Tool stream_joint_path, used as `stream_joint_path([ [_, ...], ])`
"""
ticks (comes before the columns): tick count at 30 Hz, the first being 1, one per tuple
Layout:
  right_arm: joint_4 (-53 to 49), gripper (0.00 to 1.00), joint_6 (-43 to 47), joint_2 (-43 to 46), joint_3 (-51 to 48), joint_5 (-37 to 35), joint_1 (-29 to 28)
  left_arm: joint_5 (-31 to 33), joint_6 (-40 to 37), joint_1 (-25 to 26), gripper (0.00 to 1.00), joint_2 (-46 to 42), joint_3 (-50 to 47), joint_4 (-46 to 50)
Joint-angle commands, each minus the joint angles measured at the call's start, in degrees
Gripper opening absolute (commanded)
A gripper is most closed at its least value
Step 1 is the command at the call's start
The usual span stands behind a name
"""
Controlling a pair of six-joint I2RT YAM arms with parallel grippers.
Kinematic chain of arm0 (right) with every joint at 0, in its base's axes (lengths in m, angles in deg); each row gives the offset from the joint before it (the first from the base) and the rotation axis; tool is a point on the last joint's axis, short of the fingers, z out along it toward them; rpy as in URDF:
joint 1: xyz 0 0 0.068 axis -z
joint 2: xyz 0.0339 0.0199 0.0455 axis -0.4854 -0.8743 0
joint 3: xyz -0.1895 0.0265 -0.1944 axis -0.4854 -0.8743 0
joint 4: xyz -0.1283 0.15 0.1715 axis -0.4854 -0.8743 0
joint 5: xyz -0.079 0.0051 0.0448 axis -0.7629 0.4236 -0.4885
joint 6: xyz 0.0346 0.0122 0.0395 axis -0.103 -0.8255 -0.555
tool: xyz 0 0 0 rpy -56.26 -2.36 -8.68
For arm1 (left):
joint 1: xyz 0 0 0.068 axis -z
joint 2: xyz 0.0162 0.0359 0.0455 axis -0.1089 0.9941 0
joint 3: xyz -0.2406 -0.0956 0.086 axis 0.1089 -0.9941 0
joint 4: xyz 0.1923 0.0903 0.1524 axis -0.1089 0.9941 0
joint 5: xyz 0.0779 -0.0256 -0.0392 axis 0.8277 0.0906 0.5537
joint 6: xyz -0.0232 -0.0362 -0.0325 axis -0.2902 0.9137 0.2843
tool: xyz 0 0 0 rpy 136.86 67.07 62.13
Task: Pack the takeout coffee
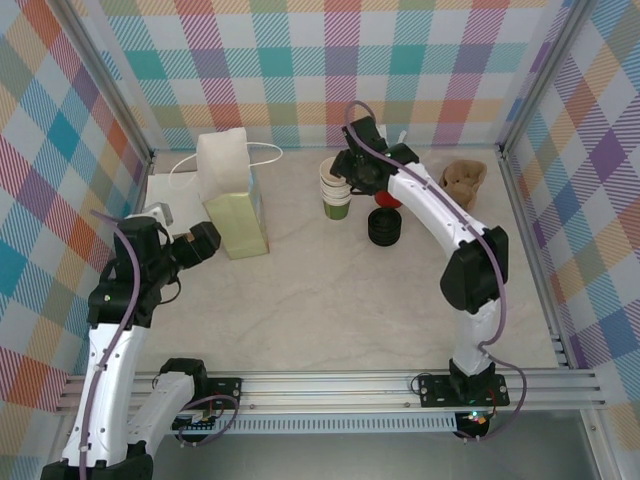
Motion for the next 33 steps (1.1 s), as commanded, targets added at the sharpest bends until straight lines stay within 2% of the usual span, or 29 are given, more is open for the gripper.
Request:
stream_joint_path([
  [1,-4.4,0.59,1.3,-2.6,4.7,-2.5,-0.3,-2.0,1.6,-0.6,0.95,0.1,-1.6,-0.8],
  [9,-8.9,0.45,2.7,-9.3,14.2,-3.9,-0.3,-0.7,0.7,-0.6,0.95,0.0,-0.9,-0.5],
  [13,-9.9,0.39,2.6,-10.4,15.7,-3.6,-0.3,-0.4,0.5,-0.6,0.96,0.1,-0.9,-0.4],
  [24,-10.7,0.15,3.7,-9.8,16.5,-2.5,-0.3,-1.0,0.6,-0.6,0.96,0.3,0.4,-0.1],
  [33,-11.1,0.07,5.1,-6.7,17.0,-1.4,-0.3,-4.1,0.8,-0.6,0.97,0.8,1.4,-1.0],
])
